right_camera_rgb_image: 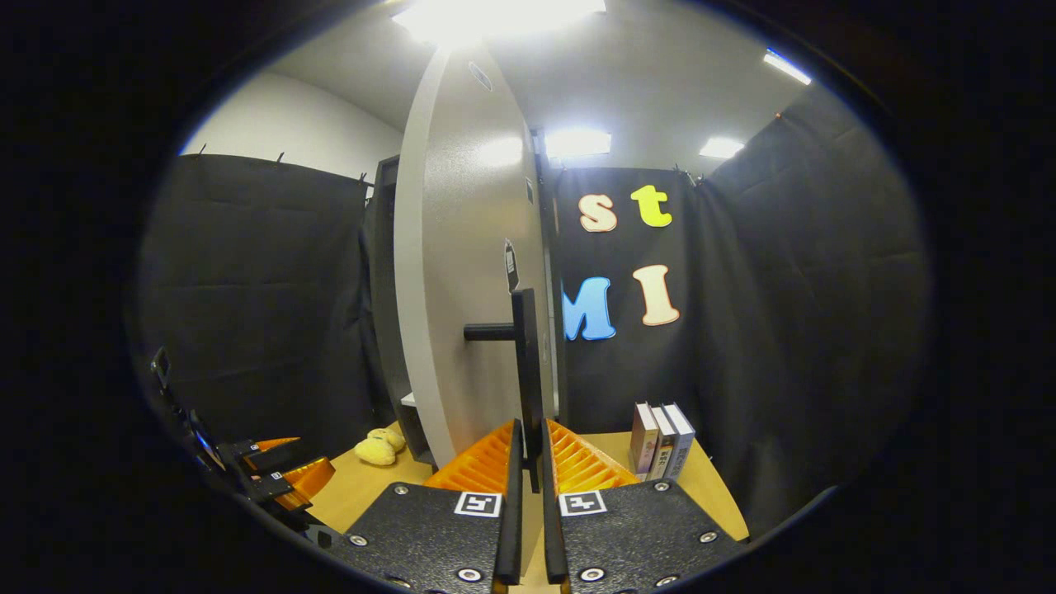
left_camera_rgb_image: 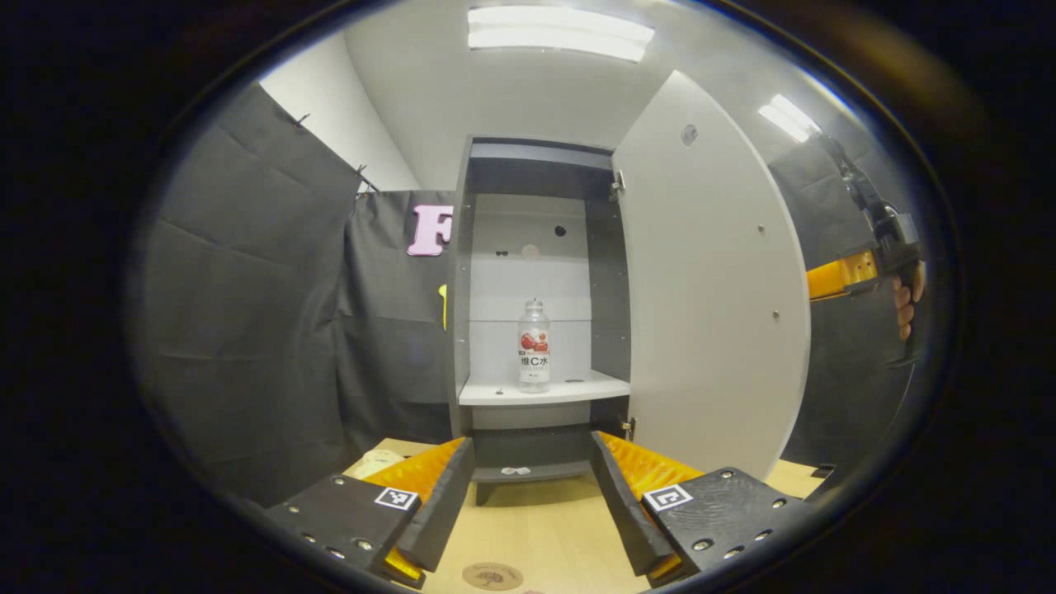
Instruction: Open the cabinet door with the right hand, grasp the bottle in the cabinet with the left hand and place it on the coaster, then close the cabinet door with the right hand.
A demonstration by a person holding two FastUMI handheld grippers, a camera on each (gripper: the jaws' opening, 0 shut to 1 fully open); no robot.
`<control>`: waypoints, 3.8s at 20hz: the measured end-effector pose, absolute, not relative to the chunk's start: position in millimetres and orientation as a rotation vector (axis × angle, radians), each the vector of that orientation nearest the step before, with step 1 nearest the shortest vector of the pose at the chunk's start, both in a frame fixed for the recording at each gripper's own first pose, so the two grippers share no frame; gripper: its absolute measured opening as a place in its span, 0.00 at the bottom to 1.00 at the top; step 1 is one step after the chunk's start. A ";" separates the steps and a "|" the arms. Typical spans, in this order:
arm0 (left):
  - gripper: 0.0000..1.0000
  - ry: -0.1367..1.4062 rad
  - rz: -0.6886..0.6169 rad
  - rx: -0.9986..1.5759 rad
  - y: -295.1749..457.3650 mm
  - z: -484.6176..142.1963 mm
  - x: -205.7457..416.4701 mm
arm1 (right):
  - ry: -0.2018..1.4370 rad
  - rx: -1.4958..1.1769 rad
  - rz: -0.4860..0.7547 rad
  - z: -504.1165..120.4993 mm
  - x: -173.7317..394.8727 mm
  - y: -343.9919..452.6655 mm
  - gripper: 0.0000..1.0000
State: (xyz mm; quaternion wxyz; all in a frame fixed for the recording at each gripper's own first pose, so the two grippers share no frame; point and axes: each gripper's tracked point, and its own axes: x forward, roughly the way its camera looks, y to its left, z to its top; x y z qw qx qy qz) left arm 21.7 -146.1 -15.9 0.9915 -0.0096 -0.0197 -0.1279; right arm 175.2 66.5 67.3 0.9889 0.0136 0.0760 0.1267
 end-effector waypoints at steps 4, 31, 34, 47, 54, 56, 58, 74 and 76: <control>0.83 -0.039 -0.253 -0.012 -163.7 -10.5 35.2 | 0.135 0.053 0.265 65.3 180.7 49.3 0.11; 0.86 -0.049 -0.322 -0.034 -240.0 38.5 301.3 | 0.083 0.035 -0.056 23.5 153.3 -58.5 0.94; 0.83 -0.035 -0.321 -0.033 -235.8 27.7 332.1 | 0.100 0.019 -0.113 18.0 153.9 -62.8 0.94; 0.81 0.017 -0.348 -0.020 -247.4 -3.1 417.0 | 0.167 0.040 -0.237 -7.8 151.9 -69.4 0.94; 0.75 0.028 -0.351 -0.051 -245.4 2.2 412.4 | 0.172 0.047 -0.219 -14.1 154.2 -67.4 0.94; 0.75 0.020 -0.348 -0.078 -240.6 8.6 402.2 | 0.169 0.045 -0.204 -12.8 155.5 -66.9 0.94; 0.79 0.009 -0.340 -0.094 -233.9 15.9 391.5 | 0.160 0.062 -0.183 -10.6 156.7 -64.9 0.94; 0.72 -0.051 -0.187 -0.048 -162.6 29.4 264.1 | 0.125 0.072 -0.022 -7.0 151.7 -78.9 0.94; 0.76 -0.050 -0.165 -0.040 -154.1 23.6 247.1 | 0.123 0.070 -0.007 -8.2 150.4 -80.7 0.94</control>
